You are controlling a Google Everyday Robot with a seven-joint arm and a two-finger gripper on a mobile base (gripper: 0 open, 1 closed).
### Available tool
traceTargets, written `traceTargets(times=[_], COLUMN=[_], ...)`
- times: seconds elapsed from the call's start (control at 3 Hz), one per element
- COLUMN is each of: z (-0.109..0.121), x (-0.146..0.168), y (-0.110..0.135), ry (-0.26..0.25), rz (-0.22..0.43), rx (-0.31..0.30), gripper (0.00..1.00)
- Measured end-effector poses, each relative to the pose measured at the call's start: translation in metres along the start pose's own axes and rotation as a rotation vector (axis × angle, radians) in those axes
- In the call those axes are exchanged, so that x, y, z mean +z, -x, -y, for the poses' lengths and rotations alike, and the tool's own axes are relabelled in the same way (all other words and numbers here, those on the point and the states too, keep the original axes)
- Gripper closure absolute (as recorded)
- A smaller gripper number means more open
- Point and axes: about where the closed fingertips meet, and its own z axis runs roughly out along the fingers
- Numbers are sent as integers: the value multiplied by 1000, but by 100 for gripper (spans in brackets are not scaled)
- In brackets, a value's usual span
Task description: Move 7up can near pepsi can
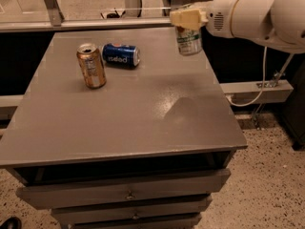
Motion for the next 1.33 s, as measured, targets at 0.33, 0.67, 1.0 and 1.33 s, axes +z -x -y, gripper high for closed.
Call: traceTargets(times=[0.33, 0.67, 1.0, 1.33], z=[3, -1, -1, -3], x=[42, 77, 103, 115], y=[3, -12, -29, -41], ry=[101, 187, 255, 298], rz=[135, 202, 245, 269], rx=[-4, -16, -15, 4], gripper=[100, 100, 100, 97])
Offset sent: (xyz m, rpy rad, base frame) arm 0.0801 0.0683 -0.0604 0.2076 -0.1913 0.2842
